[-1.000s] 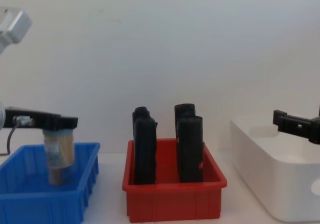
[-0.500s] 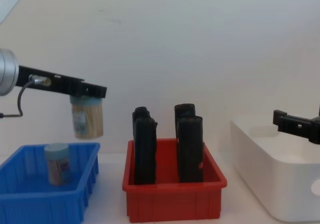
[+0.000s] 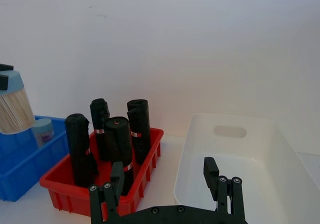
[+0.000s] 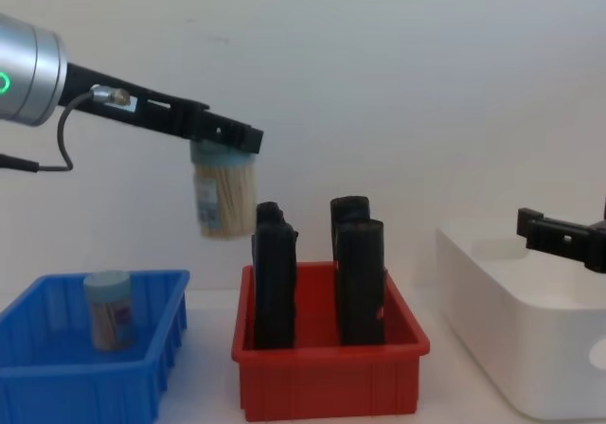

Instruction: Pick the cotton swabs from the blue box and place them into the white box.

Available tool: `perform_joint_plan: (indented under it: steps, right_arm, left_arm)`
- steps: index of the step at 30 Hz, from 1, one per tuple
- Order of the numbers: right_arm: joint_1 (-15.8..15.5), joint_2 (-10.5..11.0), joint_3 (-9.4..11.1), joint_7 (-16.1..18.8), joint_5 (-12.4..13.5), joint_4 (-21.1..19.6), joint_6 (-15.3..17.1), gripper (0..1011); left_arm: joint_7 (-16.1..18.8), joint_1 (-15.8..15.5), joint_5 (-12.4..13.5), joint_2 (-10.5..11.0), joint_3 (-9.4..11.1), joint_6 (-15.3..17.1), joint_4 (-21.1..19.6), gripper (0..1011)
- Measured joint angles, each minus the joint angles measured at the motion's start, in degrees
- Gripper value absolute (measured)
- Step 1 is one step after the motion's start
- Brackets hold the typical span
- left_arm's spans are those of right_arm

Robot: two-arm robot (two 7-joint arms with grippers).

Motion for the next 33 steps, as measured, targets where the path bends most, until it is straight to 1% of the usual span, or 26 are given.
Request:
perform_joint_plan:
  steps: [5,8,12,17,18,25,28,29,33]
  right_arm:
    - [0.0,-0.02,0.0,0.02,0.0,0.0,0.0,1002]
    - [0.06,-0.1,-0.04,0.14,-0.05,-0.02,0.07,1002]
    - [0.28,-0.36,-0.27,0.83,-0.39,-0.07,0.46,1002]
    - [1.09,-1.14,-1.01,3.04,-1.33,-0.18,1.59,1002]
    - [1.09,-1.14,-1.01,3.04,-1.33,-0.18,1.59,1002]
    - [2.49,-2.42,-2.24,6.71,-2.84,-0.19,3.24,1002]
    - [3.56,-3.34,-3.08,9.1,-3.88,0.09,4.3,1002]
    - [3.56,-3.34,-3.08,9.1,-3.88,0.09,4.3,1002]
    - [5.13,-4.6,-4.1,12.25,-5.38,0.76,5.59,1002]
  left_arm:
    - [-2.33,-0.81,0.14,-0.09,0.32,1.3,-0.66,669]
    - [-3.03,-1.06,0.18,-0.12,0.42,1.7,-0.86,669]
    - [-3.97,-1.42,0.23,-0.16,0.55,2.22,-1.13,669]
    - [-5.01,-1.78,0.29,-0.2,0.7,2.79,-1.42,669]
    - [-5.11,-1.82,0.3,-0.2,0.71,2.84,-1.44,669]
    - [-5.77,-2.04,0.35,-0.23,0.78,3.21,-1.59,669]
    - [-5.96,-2.1,0.36,-0.25,0.8,3.32,-1.64,669]
    - [-5.99,-2.12,0.36,-0.25,0.8,3.34,-1.65,669]
    - [-6.18,-2.17,0.37,-0.26,0.83,3.44,-1.69,669]
